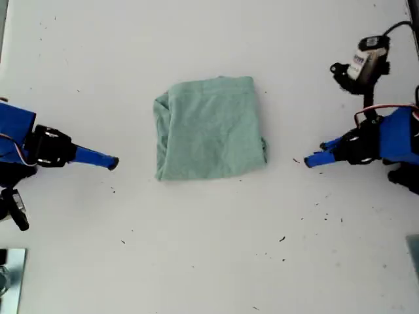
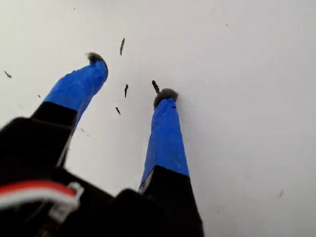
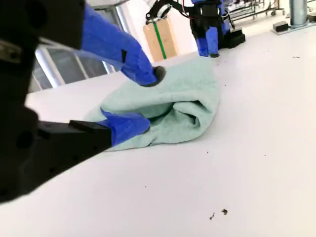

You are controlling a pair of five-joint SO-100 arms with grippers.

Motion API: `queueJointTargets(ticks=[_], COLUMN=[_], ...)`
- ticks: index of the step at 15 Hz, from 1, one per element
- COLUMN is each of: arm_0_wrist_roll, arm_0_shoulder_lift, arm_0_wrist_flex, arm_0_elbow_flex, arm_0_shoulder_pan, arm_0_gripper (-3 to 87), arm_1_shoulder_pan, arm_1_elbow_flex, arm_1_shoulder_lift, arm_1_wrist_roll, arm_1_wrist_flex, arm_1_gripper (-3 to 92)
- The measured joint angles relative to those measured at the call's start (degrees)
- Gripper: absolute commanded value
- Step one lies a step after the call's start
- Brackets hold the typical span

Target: Fold t shirt

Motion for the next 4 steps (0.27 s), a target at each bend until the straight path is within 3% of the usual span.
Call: queueJointTargets(ticks=[4], arm_0_wrist_roll=[0.0], arm_0_shoulder_lift=[0.0], arm_0_wrist_flex=[0.0], arm_0_elbow_flex=[0.0], arm_0_shoulder_pan=[0.0], arm_0_gripper=[11.6], arm_1_shoulder_pan=[0.2], arm_1_elbow_flex=[0.1], arm_1_shoulder_lift=[0.0], arm_1_wrist_roll=[-2.9], arm_1_wrist_flex=[0.0], arm_1_gripper=[16.7])
